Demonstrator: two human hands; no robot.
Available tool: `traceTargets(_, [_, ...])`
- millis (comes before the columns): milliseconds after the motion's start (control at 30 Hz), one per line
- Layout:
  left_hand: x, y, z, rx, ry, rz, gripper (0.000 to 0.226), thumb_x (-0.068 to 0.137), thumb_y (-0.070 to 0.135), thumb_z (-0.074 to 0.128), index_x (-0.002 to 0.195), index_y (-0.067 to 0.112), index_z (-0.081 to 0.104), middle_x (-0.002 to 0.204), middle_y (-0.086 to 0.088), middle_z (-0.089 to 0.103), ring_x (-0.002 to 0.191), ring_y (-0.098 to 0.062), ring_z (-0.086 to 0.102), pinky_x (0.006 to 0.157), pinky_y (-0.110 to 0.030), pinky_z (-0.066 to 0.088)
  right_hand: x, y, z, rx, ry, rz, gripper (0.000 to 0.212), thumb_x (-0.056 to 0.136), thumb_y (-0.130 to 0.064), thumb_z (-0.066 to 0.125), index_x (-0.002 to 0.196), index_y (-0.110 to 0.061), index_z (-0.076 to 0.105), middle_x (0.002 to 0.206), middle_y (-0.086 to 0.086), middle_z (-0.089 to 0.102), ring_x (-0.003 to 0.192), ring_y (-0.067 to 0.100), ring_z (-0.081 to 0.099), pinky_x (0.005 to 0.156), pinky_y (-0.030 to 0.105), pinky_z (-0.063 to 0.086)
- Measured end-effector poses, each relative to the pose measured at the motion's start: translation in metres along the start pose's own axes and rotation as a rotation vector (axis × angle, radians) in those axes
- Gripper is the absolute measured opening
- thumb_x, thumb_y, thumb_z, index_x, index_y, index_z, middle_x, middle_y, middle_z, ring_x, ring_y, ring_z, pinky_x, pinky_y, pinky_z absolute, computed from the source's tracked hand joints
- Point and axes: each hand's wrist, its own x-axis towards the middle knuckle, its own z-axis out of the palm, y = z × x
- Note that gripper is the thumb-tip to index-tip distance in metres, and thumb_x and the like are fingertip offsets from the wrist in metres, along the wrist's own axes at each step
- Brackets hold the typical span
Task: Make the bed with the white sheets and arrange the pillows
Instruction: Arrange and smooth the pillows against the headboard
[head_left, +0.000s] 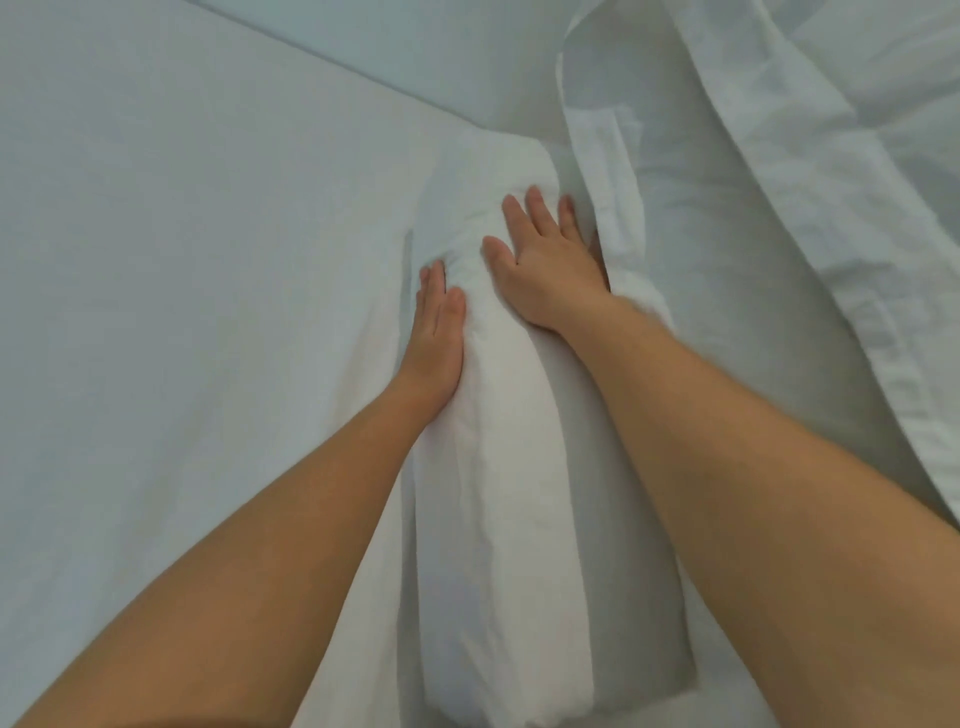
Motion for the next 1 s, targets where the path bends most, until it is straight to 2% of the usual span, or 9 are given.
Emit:
traceTargets(100, [0.029, 0.002, -0.003, 0.01, 0.013, 0.008, 0.058, 0.103, 0.047, 0.019, 0.155, 0.027, 0.002, 0.163, 0.007, 0.0, 0.149, -0.01, 0.001, 0.122, -0.041, 0.003, 0.036, 0.001, 0.003, -0.021, -0.004, 0.022, 0.063, 0.102, -0.051, 0.021, 0.157, -0.025, 0.004, 0.164, -0.004, -0.006, 0.15, 0.026, -0.012, 0.118, 0.045, -0.008])
traceTargets(167, [0.031, 0.004, -0.002, 0.022, 0.016, 0.002, 0.056, 0.105, 0.042, 0.019, 0.155, 0.026, 0.0, 0.163, 0.008, -0.004, 0.149, -0.008, -0.003, 0.123, -0.039, 0.001, 0.052, -0.001, 0.006, -0.037, -0.007, 0.019, 0.063, 0.102, -0.052, 0.02, 0.157, -0.026, 0.005, 0.164, -0.004, -0.005, 0.15, 0.025, -0.011, 0.117, 0.049, -0.008])
traceTargets(333, [-0.01, 0.006, 0.003, 0.033, 0.007, -0.008, 0.053, 0.107, 0.034, 0.02, 0.154, 0.027, -0.002, 0.162, 0.011, -0.006, 0.147, -0.001, -0.006, 0.121, -0.029, -0.004, 0.054, -0.003, 0.011, -0.057, 0.006, 0.015, 0.063, 0.101, -0.052, 0.02, 0.157, -0.026, 0.005, 0.164, -0.006, -0.004, 0.15, 0.024, -0.01, 0.116, 0.053, -0.008])
traceTargets(433, [-0.043, 0.005, 0.005, 0.061, -0.025, -0.027, 0.053, 0.106, 0.036, 0.02, 0.153, 0.03, -0.004, 0.161, 0.014, -0.007, 0.147, 0.001, -0.006, 0.121, -0.029, -0.004, 0.034, -0.005, 0.012, -0.039, 0.018, -0.001, 0.063, 0.102, -0.05, 0.021, 0.157, -0.025, 0.005, 0.165, -0.004, -0.004, 0.15, 0.024, -0.01, 0.117, 0.052, -0.008])
traceTargets(567, [-0.092, 0.001, 0.008, 0.15, -0.067, -0.027, 0.054, 0.106, 0.037, 0.02, 0.152, 0.031, -0.007, 0.16, 0.016, -0.009, 0.146, 0.002, -0.009, 0.122, -0.035, -0.005, -0.023, -0.013, 0.02, -0.109, 0.014, -0.022, 0.061, 0.101, -0.051, 0.019, 0.157, -0.029, 0.004, 0.164, -0.002, -0.006, 0.15, 0.025, -0.01, 0.117, 0.057, -0.006])
traceTargets(733, [-0.168, -0.005, 0.006, 0.313, -0.175, -0.003, 0.056, 0.105, 0.04, 0.017, 0.153, 0.029, -0.009, 0.16, 0.013, -0.015, 0.145, 0.001, -0.015, 0.121, -0.034, -0.006, -0.13, -0.023, 0.031, -0.152, -0.011, -0.004, 0.057, 0.102, -0.049, 0.017, 0.156, -0.032, 0.007, 0.165, -0.004, -0.004, 0.15, 0.025, -0.011, 0.118, 0.056, -0.006])
traceTargets(900, [-0.244, -0.026, -0.019, 0.422, -0.394, 0.039, 0.061, 0.1, 0.053, 0.013, 0.153, 0.035, -0.009, 0.161, 0.013, -0.018, 0.143, 0.001, -0.021, 0.121, -0.032, -0.006, -0.245, -0.035, 0.044, -0.169, -0.035, 0.026, 0.056, 0.101, -0.048, 0.01, 0.156, -0.034, 0.007, 0.164, -0.007, -0.007, 0.15, 0.024, -0.014, 0.12, 0.05, -0.01])
traceTargets(1000, [-0.271, -0.02, -0.044, 0.529, -0.541, 0.058, 0.057, 0.103, 0.047, 0.016, 0.154, 0.031, -0.003, 0.162, 0.009, -0.014, 0.145, 0.0, -0.014, 0.123, -0.035, -0.001, -0.306, -0.046, 0.057, -0.143, -0.04, 0.081, 0.066, 0.093, -0.052, -0.005, 0.156, -0.034, 0.004, 0.164, -0.005, -0.009, 0.15, 0.024, -0.014, 0.118, 0.045, -0.013])
